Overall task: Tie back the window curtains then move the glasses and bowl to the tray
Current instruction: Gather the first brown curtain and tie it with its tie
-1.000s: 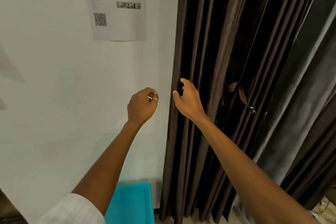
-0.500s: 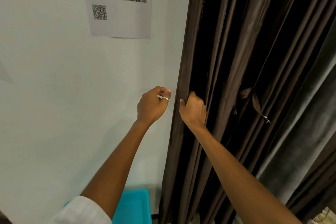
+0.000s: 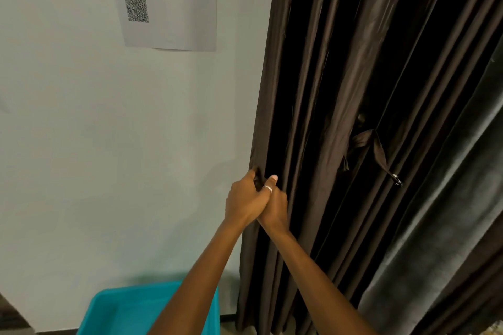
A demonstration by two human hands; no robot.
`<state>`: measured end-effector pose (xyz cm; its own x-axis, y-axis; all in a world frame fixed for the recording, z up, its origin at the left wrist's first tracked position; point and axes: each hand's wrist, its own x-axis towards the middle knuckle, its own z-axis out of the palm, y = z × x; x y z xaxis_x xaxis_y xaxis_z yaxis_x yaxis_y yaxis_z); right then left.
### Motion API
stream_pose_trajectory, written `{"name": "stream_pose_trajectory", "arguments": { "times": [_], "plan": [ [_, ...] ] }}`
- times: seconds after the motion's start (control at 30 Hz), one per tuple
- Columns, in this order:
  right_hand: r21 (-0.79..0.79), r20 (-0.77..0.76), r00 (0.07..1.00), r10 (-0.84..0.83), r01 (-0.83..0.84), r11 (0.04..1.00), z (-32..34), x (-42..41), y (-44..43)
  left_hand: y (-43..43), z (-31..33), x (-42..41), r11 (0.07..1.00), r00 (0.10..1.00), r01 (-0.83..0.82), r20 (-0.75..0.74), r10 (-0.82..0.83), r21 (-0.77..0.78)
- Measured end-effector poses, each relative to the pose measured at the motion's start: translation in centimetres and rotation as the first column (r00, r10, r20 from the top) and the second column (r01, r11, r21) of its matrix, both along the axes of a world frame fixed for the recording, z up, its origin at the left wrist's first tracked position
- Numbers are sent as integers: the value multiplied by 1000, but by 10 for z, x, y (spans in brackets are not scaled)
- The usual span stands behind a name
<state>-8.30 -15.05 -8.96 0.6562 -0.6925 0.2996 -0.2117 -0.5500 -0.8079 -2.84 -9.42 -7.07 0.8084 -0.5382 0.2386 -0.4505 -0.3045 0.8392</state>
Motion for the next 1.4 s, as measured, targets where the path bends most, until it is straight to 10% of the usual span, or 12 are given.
{"name": "stream_pose_trajectory", "arguments": {
  "times": [0.53, 0.67, 0.87, 1.4],
  "plan": [
    [-119, -63, 924, 377, -382, 916, 13, -16, 12, 16, 16, 4, 949, 922, -309, 221, 316, -70],
    [-238, 136, 970, 201, -165, 957, 45, -35, 7, 23, 13, 14, 939, 918, -334, 198, 343, -76],
    [-458, 603, 798, 23, 322, 828, 137, -40, -6, 21, 11, 17, 945, 926, -320, 189, 327, -69],
    [-418, 338, 923, -184, 322, 849, 106, -25, -30, 13, 5, 18, 947, 927, -311, 196, 321, -82]
  ]
}}
